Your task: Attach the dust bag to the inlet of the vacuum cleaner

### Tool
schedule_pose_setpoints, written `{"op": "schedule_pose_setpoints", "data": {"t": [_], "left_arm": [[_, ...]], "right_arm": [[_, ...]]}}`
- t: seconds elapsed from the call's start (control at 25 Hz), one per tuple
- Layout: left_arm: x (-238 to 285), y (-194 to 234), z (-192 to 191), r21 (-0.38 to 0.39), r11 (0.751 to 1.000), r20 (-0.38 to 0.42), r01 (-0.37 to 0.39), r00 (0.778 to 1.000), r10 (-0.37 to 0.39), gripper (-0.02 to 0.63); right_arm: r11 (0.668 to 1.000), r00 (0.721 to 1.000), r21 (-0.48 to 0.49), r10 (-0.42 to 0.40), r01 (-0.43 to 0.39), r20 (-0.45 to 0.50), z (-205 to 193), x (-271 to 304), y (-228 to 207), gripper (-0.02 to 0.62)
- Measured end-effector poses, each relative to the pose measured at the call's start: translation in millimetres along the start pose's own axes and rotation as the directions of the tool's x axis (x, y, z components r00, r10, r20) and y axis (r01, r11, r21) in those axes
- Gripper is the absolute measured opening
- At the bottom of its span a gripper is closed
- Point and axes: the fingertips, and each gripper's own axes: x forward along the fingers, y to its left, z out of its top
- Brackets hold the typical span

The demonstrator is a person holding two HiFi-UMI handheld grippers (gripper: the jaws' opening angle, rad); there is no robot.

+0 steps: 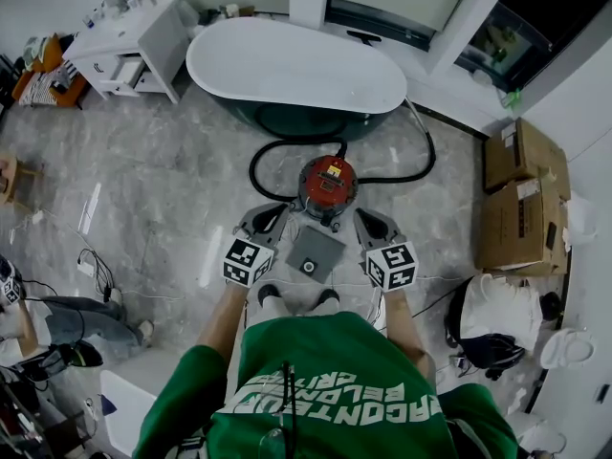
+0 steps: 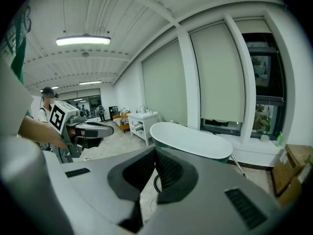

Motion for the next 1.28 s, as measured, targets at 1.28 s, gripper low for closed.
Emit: {"op": "schedule_pose_setpoints", "data": {"t": [1.28], "left_arm": [[133, 15, -107, 0.048, 0.981, -0.009, 0.189, 0.982, -0.189, 0.005]], "right_arm": [[1.0, 1.0, 0.003, -0.014, 0.014, -0.012, -106, 91, -59, 0.009]]}}
